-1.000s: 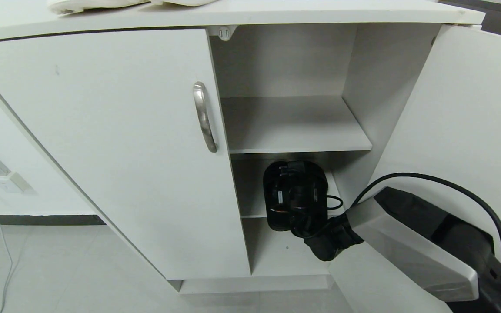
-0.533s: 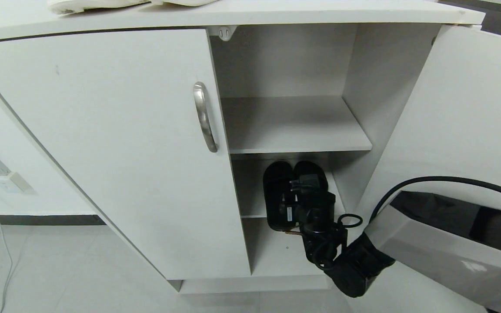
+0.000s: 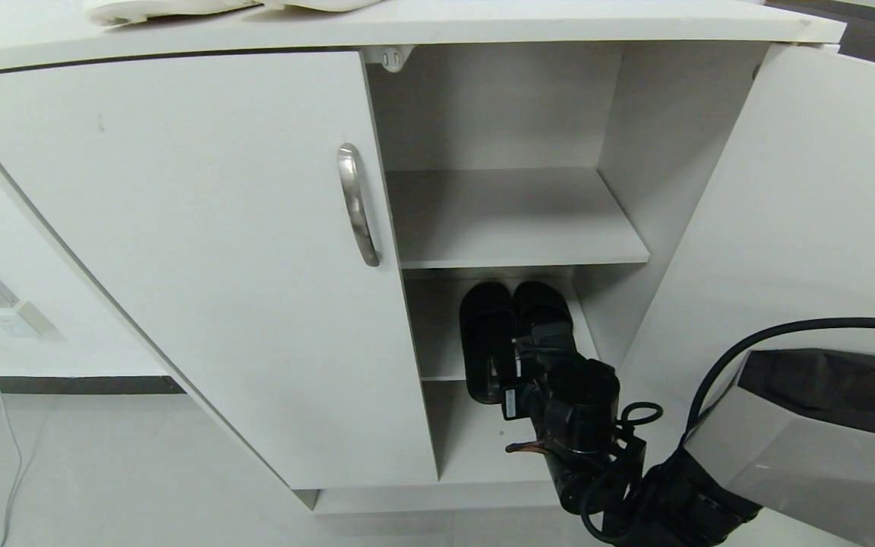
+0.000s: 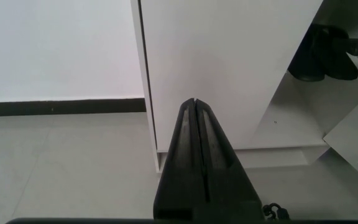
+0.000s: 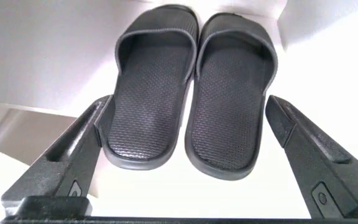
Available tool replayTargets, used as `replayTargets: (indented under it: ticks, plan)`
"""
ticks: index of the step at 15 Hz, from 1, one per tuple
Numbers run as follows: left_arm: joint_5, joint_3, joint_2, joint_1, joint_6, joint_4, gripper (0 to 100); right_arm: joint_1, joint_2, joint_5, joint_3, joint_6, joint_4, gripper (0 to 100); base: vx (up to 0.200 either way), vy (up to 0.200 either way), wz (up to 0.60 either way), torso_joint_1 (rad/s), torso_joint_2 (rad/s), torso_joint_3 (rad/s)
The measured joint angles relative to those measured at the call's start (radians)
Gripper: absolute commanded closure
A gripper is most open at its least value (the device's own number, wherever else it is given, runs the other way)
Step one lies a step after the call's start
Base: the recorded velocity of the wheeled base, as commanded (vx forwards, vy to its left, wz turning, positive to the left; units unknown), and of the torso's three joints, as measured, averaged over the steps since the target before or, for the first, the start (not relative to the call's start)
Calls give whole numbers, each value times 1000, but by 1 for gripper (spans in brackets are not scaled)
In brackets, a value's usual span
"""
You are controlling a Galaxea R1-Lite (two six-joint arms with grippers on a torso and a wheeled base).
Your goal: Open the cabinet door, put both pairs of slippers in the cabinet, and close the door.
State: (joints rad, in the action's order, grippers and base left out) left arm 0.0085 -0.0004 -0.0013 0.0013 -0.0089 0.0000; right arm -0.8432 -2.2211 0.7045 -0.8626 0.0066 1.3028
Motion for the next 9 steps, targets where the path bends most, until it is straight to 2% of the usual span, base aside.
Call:
replayTargets:
  ticks: [1, 7, 9]
  plan:
    - [0, 0, 0, 0, 0, 0, 100, -3, 3, 0, 16, -3, 10, 0, 0, 0, 0, 0, 0, 0]
    - [1, 0, 0, 0, -1, 0, 100, -12, 13, 0, 53, -7, 35, 0, -200, 0, 0, 2, 2, 0]
    - [3, 0, 0, -1, -3, 0, 100, -9, 15, 0, 55, -7, 35, 0, 0, 0, 0, 0, 0, 0]
